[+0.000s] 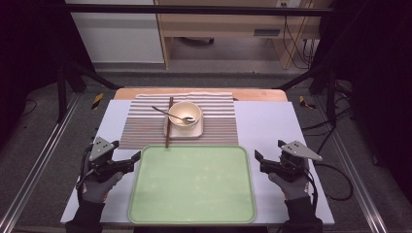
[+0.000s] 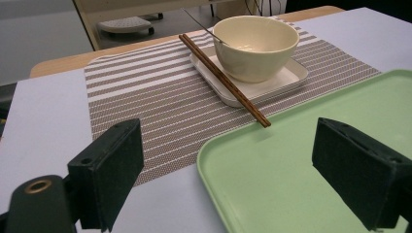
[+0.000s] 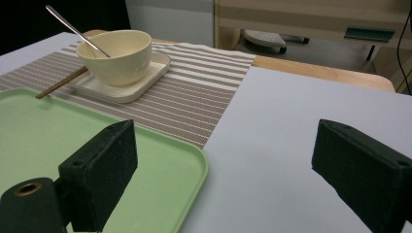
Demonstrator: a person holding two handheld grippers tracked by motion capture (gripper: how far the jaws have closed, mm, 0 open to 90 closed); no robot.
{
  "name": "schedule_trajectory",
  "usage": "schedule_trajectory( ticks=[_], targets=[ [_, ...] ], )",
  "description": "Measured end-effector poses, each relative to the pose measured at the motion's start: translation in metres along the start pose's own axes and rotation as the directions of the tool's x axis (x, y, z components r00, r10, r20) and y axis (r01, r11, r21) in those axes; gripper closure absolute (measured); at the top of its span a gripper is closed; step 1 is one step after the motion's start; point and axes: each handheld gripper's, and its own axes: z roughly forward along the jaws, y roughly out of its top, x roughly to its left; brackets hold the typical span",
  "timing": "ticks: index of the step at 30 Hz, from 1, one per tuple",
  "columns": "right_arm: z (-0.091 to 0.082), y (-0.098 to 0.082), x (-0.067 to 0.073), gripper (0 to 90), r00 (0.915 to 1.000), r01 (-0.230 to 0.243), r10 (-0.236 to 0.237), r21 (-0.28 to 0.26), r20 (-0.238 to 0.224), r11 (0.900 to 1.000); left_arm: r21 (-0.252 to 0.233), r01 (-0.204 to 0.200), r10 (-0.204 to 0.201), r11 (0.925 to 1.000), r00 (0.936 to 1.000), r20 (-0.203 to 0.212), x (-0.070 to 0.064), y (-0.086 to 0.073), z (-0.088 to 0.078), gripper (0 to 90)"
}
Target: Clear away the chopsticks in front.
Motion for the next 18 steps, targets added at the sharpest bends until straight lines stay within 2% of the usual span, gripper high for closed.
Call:
schedule_trajectory(
  ticks=[11,18],
  targets=[
    [0.002,0.004,0.007,9.9,0.9999,0.016,-0.016,0.005,0.001,1.000,0.002,0.000,0.000,1.0000,1.0000,0.000,-0.001,0.005,0.009,11.7],
    [0.001,0.007,0.012,10.1,0.9998,0.020,-0.020,-0.003,0.000,1.000,-0.002,0.003,-0.003,1.0000,1.0000,0.005,-0.001,0.016,0.024,13.2]
  ],
)
